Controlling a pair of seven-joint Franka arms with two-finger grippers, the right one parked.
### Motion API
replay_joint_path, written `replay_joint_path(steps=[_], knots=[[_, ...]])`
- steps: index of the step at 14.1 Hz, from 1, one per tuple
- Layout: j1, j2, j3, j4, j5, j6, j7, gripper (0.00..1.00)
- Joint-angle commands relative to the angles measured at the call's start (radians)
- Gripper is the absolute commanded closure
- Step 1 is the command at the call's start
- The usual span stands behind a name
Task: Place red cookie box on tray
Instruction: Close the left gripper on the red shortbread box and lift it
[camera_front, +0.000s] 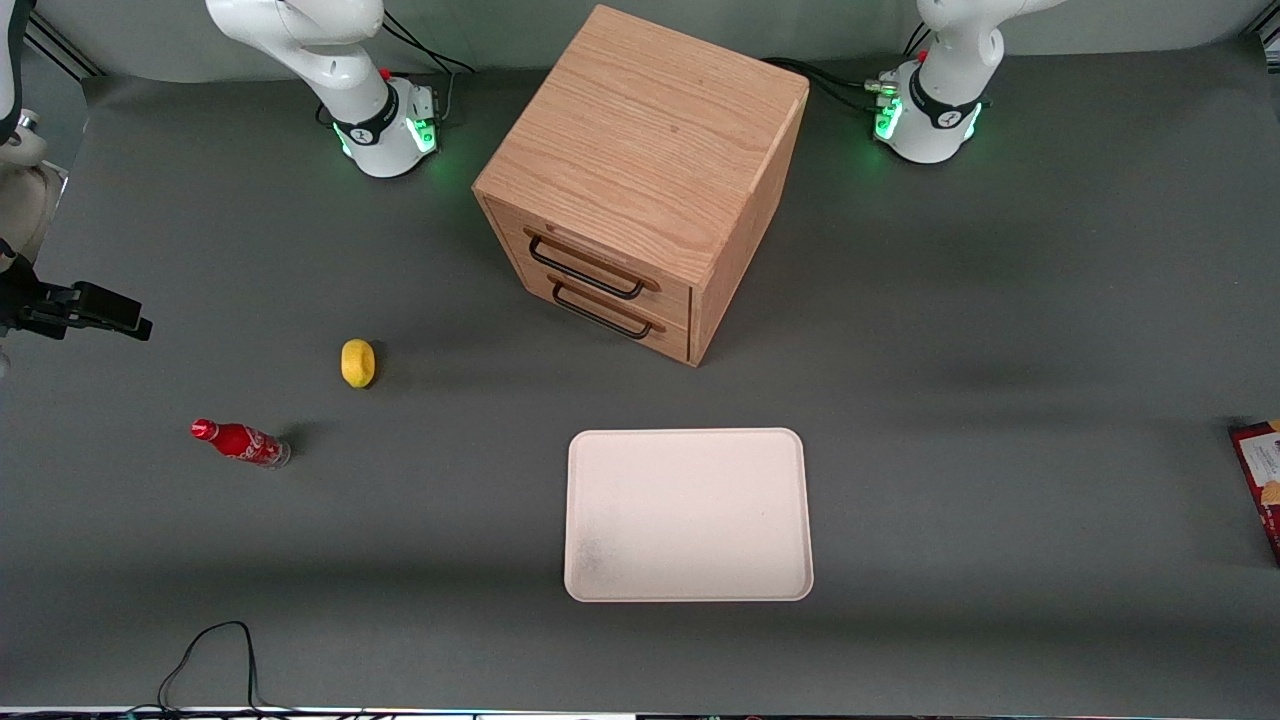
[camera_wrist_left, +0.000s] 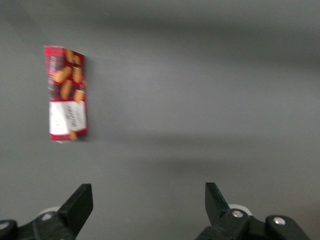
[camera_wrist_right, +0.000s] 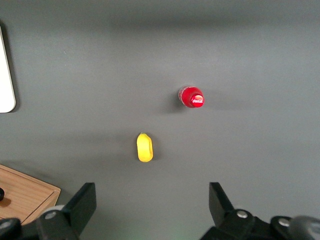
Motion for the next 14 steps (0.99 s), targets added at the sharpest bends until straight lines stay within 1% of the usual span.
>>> replay_joint_path(steps=[1,2,4,6,8,10,12,14], knots=[[0.086,0.202,-0.012,0.268,0.0,-0.033,0.082,0.0],[0.117,0.241,-0.016,0.311,0.0,-0.03,0.115,0.0],[0.17,0.285,-0.013,0.345,0.0,-0.014,0.193,0.0],[0.227,0.302,-0.021,0.354,-0.003,-0.004,0.259,0.0],[0.255,0.309,-0.019,0.353,-0.003,-0.004,0.298,0.0],[0.263,0.312,-0.016,0.344,-0.003,-0.011,0.303,0.0],[0.261,0.341,-0.016,0.345,-0.003,0.007,0.301,0.0],[0.261,0.391,-0.019,0.34,-0.006,0.073,0.301,0.0]])
